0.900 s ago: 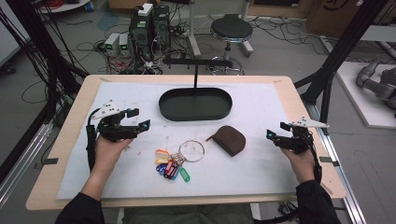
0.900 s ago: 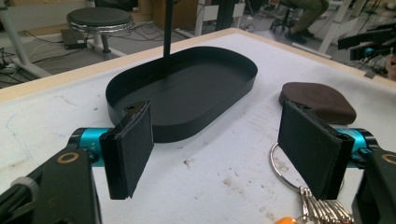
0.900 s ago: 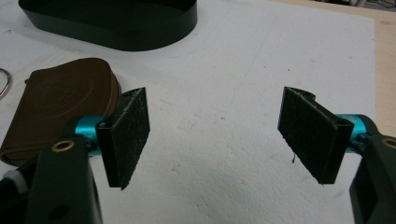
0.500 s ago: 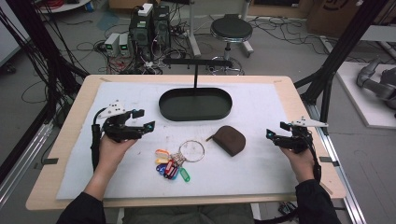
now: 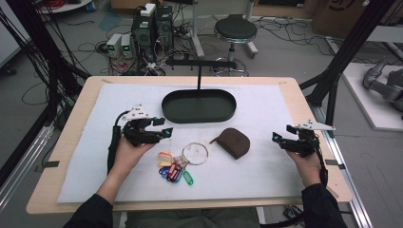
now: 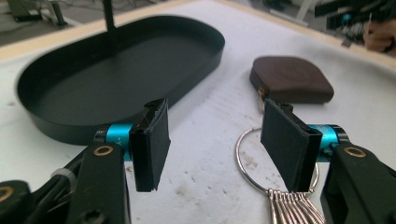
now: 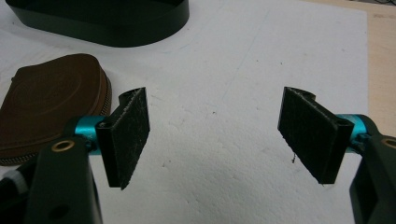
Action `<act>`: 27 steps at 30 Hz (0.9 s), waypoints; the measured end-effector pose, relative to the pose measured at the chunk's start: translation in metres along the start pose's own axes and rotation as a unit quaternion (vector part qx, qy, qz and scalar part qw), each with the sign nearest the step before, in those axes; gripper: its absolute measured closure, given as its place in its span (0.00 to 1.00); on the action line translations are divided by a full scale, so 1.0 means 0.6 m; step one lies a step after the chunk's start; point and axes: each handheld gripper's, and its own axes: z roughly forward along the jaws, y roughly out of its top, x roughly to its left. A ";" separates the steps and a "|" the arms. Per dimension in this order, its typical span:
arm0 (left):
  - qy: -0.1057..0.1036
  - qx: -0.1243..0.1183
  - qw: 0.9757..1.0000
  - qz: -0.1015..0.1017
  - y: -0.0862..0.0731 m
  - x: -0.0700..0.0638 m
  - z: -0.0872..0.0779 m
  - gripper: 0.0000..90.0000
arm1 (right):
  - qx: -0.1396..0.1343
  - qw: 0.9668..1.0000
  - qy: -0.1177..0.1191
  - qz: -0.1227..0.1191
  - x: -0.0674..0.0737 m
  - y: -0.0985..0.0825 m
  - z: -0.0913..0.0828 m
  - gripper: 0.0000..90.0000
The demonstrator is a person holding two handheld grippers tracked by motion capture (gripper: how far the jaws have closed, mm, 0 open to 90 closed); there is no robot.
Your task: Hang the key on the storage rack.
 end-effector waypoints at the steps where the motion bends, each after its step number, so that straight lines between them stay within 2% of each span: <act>1: -0.004 0.007 1.000 0.001 0.000 -0.003 0.007 0.47 | 0.000 1.000 0.000 -0.001 0.000 0.000 0.000 0.28; 4: -0.010 0.026 1.000 0.012 0.000 -0.010 0.024 0.48 | 0.001 1.000 0.001 -0.002 0.000 0.000 0.002 0.28; 10: -0.028 0.052 0.998 0.011 0.002 -0.023 0.057 0.48 | 0.008 1.000 0.003 -0.005 0.001 -0.001 0.007 0.28; 12: -0.029 0.058 0.998 0.007 0.003 -0.028 0.068 0.48 | 0.009 1.000 0.002 -0.006 0.001 -0.001 0.007 0.28; 15: -0.025 0.074 0.997 0.015 0.003 -0.035 0.083 0.51 | 0.008 1.000 0.001 -0.003 0.001 -0.001 0.007 0.28; 16: -0.023 0.092 0.995 0.021 0.001 -0.037 0.092 0.56 | 0.008 1.000 0.000 -0.004 0.001 0.000 0.008 0.28; 18: -0.022 0.108 0.994 0.023 -0.002 -0.039 0.100 0.61 | 0.008 1.000 0.000 -0.004 0.001 0.000 0.008 0.28; 19: -0.022 0.108 0.994 0.023 -0.002 -0.039 0.100 0.64 | 0.008 1.000 0.000 -0.004 0.001 0.000 0.008 0.28; 23: -0.016 0.129 0.991 0.024 -0.008 -0.042 0.115 0.67 | 0.009 1.000 -0.001 -0.005 0.002 0.000 0.010 0.28; 25: -0.017 0.142 0.989 0.022 -0.012 -0.041 0.122 0.72 | 0.009 1.000 -0.005 -0.007 0.002 0.000 0.009 0.28; 27: -0.015 0.146 0.989 0.022 -0.014 -0.041 0.125 0.73 | 0.010 1.000 -0.006 -0.005 0.002 0.000 0.009 0.28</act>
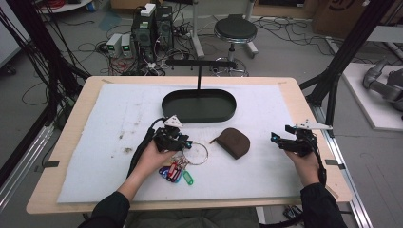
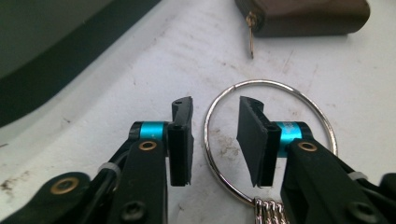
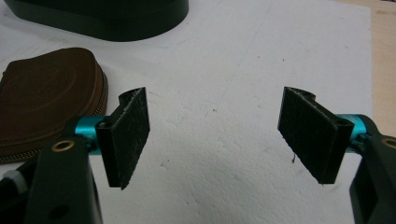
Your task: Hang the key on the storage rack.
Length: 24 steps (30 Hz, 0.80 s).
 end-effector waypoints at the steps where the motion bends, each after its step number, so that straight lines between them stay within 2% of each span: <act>1: 0.001 0.004 1.000 0.000 0.000 -0.001 0.002 0.73 | 0.000 1.000 0.000 0.000 0.000 0.000 0.000 0.28; 2: 0.002 0.008 1.000 0.002 0.000 -0.001 0.005 0.77 | 0.000 1.000 -0.001 0.000 -0.001 -0.001 0.001 0.28; 5: 0.014 0.022 1.000 0.008 -0.001 -0.004 0.010 0.82 | -0.001 1.000 -0.002 0.001 -0.001 -0.001 0.001 0.28; 7: 0.015 0.029 0.999 0.009 -0.003 -0.003 0.013 0.85 | 0.000 1.000 -0.003 -0.001 -0.001 -0.001 0.001 0.29; 13: 0.029 0.025 0.999 0.015 -0.007 -0.006 0.012 0.91 | 0.001 1.000 -0.003 -0.002 0.000 -0.001 0.002 0.29; 14: 0.029 0.024 0.999 0.014 -0.007 -0.008 0.012 0.95 | 0.002 1.000 -0.004 0.000 0.001 -0.001 0.001 0.29; 17: 0.036 0.027 0.999 0.022 -0.006 -0.013 0.014 0.95 | 0.001 1.000 -0.004 -0.002 0.001 -0.001 0.001 0.29; 20: 0.029 0.018 0.999 0.015 -0.006 -0.010 0.012 0.96 | -0.001 1.000 -0.006 -0.002 0.000 0.000 0.000 0.30; 24: 0.013 -0.018 1.000 0.003 -0.004 -0.003 -0.005 0.96 | -0.003 1.000 -0.005 -0.001 -0.001 -0.001 0.000 0.30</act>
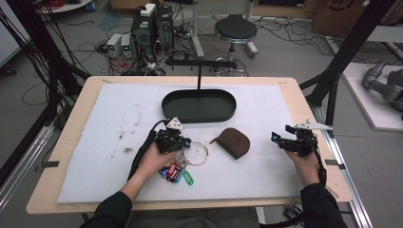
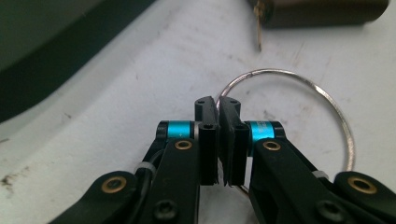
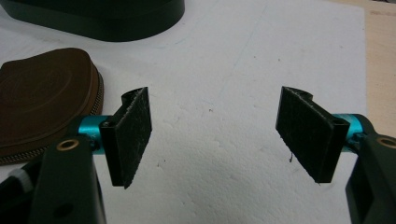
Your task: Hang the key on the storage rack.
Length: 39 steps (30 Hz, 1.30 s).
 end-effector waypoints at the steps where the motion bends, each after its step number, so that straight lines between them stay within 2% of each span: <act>1: -0.003 -0.008 1.000 0.001 0.001 0.002 -0.005 0.96 | 0.000 1.000 0.000 0.002 0.000 0.000 0.000 0.30; 3: -0.008 -0.023 1.000 -0.002 0.002 0.002 -0.013 0.96 | 0.002 1.000 0.000 0.001 0.000 0.000 0.000 0.30; 8: -0.020 -0.049 0.999 0.012 0.007 -0.005 -0.030 0.96 | -0.002 1.000 0.000 0.000 0.001 0.001 0.000 0.30; 15: -0.042 -0.075 0.995 0.057 0.021 -0.034 -0.055 0.96 | -0.005 1.000 -0.001 0.000 -0.001 0.001 0.000 0.30; 21: -0.056 -0.083 0.992 0.083 0.023 -0.056 -0.070 0.96 | -0.006 1.000 -0.001 0.002 -0.002 0.001 -0.002 0.30; 30: -0.071 -0.085 0.991 0.080 0.019 -0.060 -0.074 0.95 | -0.005 1.000 -0.002 0.003 -0.001 0.002 -0.001 0.30; 34: -0.080 -0.079 0.990 0.084 0.019 -0.061 -0.073 0.94 | -0.006 1.000 -0.001 0.003 -0.002 0.001 -0.001 0.30; 39: -0.088 -0.073 0.990 0.079 0.018 -0.061 -0.070 0.92 | -0.005 1.000 0.001 0.002 -0.002 0.001 -0.001 0.30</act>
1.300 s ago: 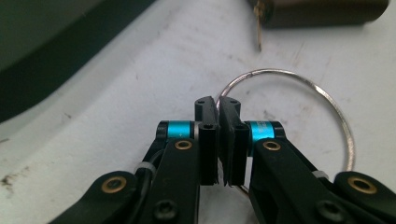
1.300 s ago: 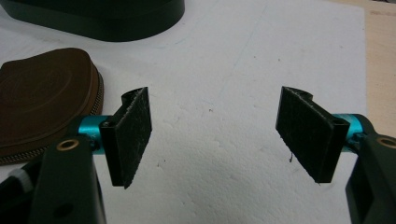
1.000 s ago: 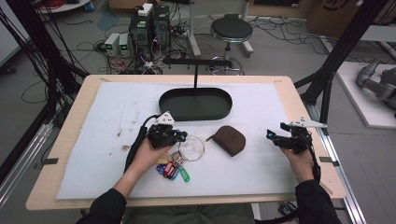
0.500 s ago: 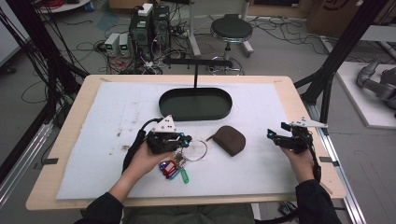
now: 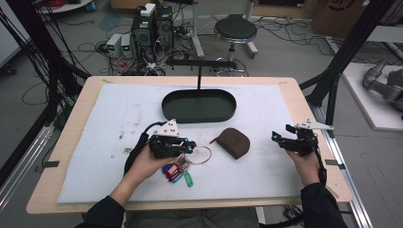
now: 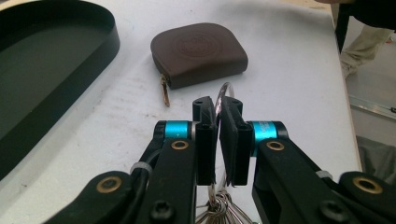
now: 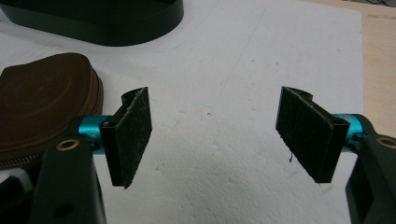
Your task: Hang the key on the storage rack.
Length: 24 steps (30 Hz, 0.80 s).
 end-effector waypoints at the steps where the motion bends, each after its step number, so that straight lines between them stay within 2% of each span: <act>1: -0.004 0.002 1.000 -0.004 -0.001 0.000 0.002 0.91 | 0.001 1.000 0.001 0.002 0.000 0.000 0.000 0.30; 4: -0.005 0.023 1.000 -0.001 -0.004 0.001 0.006 0.88 | 0.000 1.000 0.005 -0.001 0.000 0.000 0.000 0.30; 9: -0.008 0.030 0.999 -0.006 -0.006 0.003 0.009 0.89 | 0.002 1.000 0.006 -0.001 0.000 0.000 0.001 0.30; 13: -0.008 0.030 0.999 -0.014 -0.008 0.007 0.007 0.95 | 0.001 1.000 0.006 0.001 0.000 0.000 0.000 0.30; 20: -0.012 0.026 0.999 -0.020 -0.008 0.007 0.005 0.96 | 0.001 1.000 0.005 0.001 -0.001 0.000 0.001 0.30; 24: -0.010 0.023 1.000 -0.016 -0.003 0.006 0.000 0.96 | 0.000 1.000 0.005 0.001 -0.001 0.000 0.001 0.30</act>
